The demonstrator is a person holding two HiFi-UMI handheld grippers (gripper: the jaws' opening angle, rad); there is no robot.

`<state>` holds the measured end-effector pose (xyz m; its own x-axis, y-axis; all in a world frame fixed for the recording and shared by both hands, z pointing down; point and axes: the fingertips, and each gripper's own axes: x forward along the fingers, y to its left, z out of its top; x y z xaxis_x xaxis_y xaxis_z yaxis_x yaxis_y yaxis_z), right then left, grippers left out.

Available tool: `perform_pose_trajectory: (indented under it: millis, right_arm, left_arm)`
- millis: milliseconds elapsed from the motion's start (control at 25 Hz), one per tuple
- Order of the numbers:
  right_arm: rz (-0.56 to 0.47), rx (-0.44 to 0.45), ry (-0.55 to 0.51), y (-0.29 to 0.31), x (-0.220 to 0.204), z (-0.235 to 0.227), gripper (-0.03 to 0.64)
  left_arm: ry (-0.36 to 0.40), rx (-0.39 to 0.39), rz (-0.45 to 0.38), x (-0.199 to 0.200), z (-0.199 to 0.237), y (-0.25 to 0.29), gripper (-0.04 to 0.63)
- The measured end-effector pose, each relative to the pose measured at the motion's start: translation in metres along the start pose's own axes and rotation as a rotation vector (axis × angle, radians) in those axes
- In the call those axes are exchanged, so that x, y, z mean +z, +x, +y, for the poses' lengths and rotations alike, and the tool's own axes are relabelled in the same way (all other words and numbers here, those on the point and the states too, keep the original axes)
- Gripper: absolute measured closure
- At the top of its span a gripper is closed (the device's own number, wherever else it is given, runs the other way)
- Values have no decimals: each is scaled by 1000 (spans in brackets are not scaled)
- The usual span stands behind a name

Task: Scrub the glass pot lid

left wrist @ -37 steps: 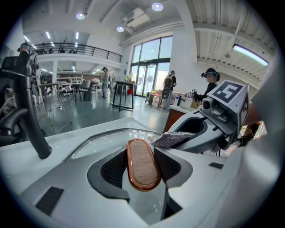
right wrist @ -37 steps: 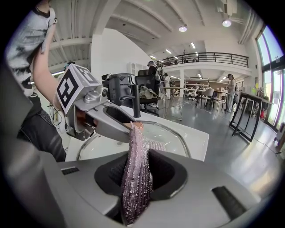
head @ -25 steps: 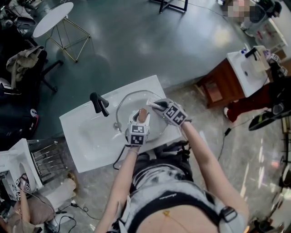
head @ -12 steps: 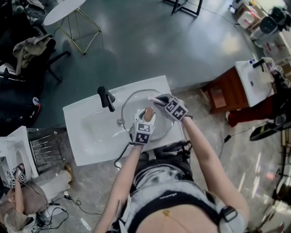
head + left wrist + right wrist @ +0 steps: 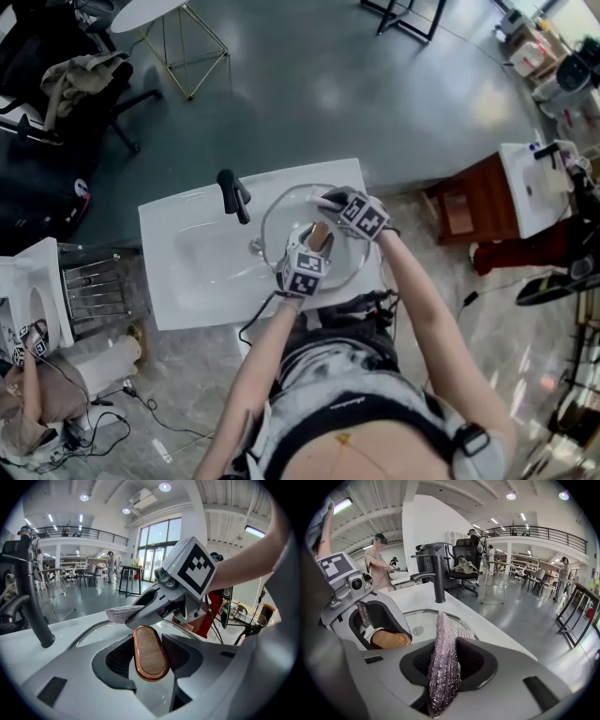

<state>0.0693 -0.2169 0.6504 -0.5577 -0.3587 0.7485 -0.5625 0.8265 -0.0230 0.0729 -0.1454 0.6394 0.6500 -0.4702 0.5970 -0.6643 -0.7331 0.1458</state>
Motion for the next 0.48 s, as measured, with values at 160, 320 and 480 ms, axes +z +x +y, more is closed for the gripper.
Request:
perform_pose_trajectory:
  millis: [160, 320, 480]
  right_arm:
    - [19, 37, -49, 12, 13, 5, 520]
    - [44, 77, -115, 26, 26, 13, 520]
    - [67, 142, -175, 40, 40, 24, 520]
  left_arm:
    - [-5, 2, -22, -1, 0, 4, 408]
    - [-8, 3, -16, -3, -1, 4, 408]
    - [-9, 2, -12, -4, -1, 4, 408]
